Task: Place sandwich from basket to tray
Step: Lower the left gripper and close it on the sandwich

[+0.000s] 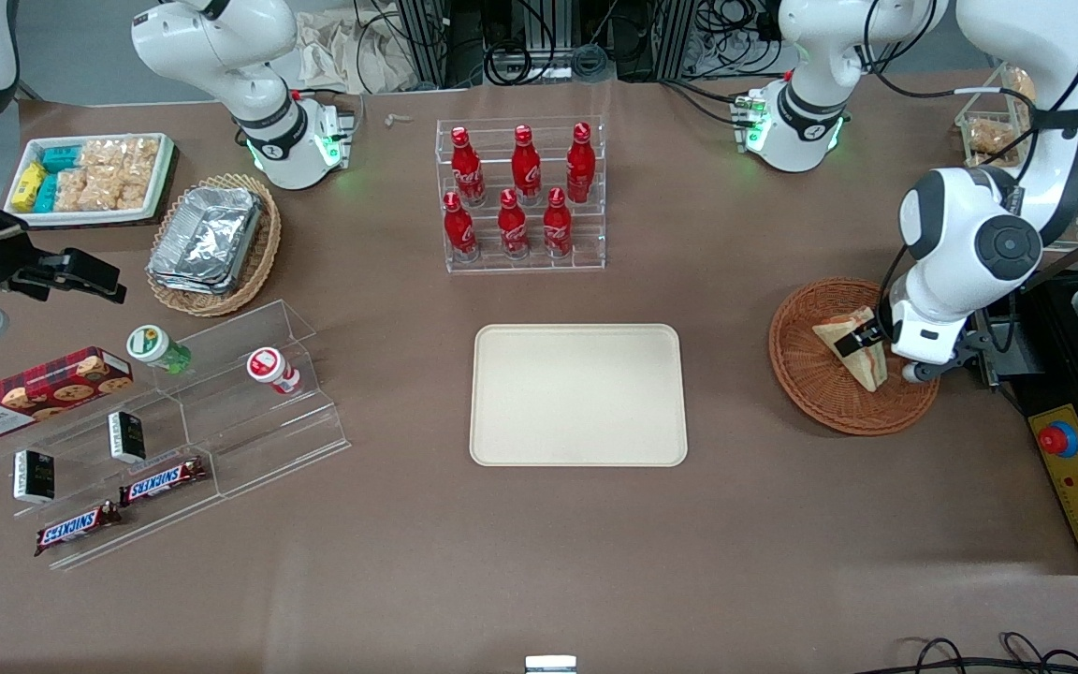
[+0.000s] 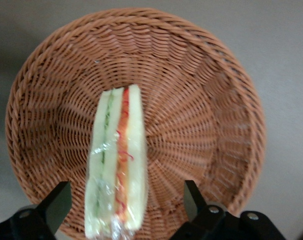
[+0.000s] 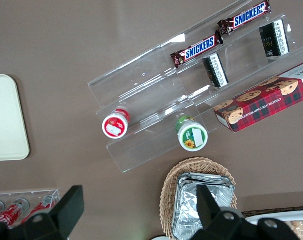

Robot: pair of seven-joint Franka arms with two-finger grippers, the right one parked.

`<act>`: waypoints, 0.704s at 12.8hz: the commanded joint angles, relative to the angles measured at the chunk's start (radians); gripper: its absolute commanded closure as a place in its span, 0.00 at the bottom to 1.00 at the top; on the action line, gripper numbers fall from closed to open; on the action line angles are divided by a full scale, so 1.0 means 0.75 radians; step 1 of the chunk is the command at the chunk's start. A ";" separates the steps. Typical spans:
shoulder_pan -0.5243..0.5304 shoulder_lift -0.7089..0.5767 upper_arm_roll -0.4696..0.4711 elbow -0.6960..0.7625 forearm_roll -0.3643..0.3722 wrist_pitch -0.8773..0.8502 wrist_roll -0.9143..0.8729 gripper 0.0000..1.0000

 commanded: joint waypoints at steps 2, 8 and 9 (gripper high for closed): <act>0.013 0.044 0.000 -0.110 0.034 0.188 -0.037 0.00; 0.013 0.152 0.043 -0.098 0.034 0.262 -0.037 0.00; 0.013 0.156 0.043 -0.098 0.034 0.274 -0.037 0.04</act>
